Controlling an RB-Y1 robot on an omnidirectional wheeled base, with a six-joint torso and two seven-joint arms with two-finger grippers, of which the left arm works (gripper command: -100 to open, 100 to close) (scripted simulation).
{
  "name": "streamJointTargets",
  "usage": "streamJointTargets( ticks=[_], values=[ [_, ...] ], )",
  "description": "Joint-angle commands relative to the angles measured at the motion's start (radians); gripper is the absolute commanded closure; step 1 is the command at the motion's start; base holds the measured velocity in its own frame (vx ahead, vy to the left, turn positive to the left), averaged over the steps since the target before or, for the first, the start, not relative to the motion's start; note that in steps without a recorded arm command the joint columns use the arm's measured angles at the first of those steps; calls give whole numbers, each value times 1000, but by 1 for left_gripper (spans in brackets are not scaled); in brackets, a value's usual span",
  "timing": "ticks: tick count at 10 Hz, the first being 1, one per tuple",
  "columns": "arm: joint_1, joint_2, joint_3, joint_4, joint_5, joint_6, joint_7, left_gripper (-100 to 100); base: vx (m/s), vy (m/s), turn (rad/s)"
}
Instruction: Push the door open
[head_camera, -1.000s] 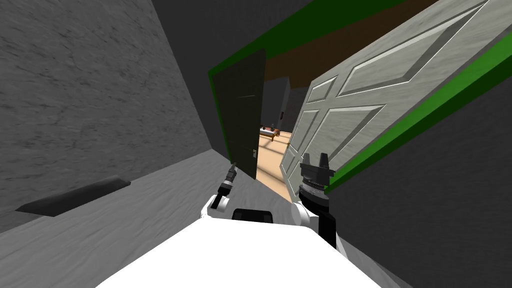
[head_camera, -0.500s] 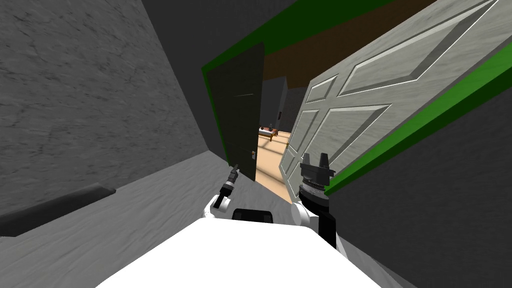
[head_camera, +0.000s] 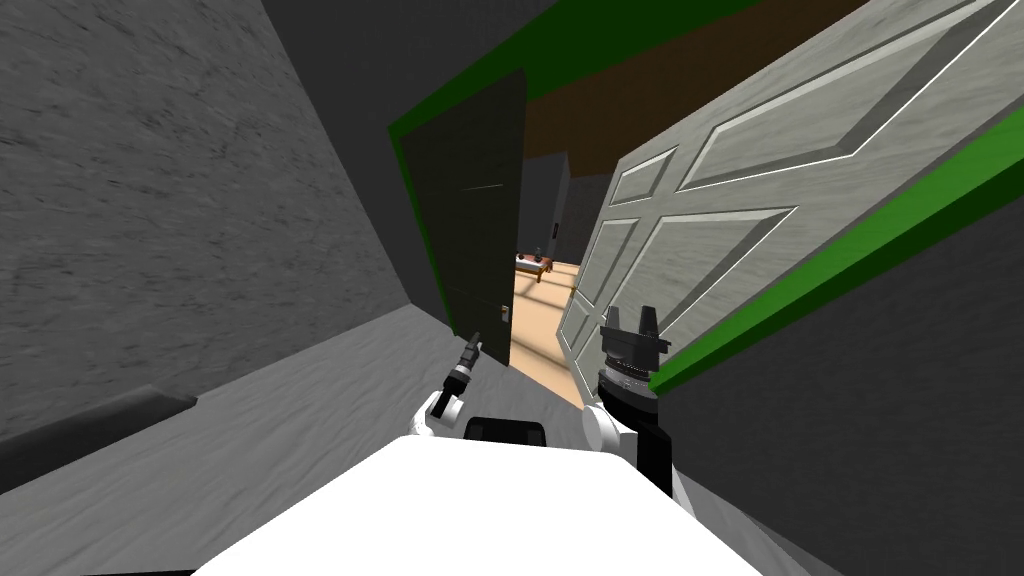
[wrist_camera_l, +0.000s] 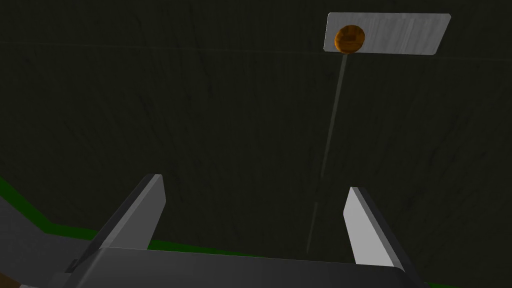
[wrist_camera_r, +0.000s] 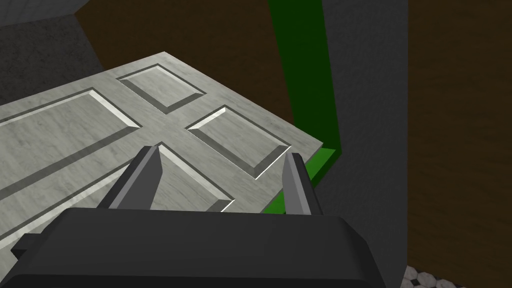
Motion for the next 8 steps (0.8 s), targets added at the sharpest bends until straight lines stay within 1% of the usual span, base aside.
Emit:
streamJointTargets(
  ticks=[1,5,8],
  values=[
    [-13,-3,-5,32,-6,-7,4,-100,99,48,-58],
    [-45,-10,-16,113,-20,-29,15,-100,90,49,-63],
    [-66,-15,-24,167,-28,-43,21,-100,85,28,-53]
  ],
)
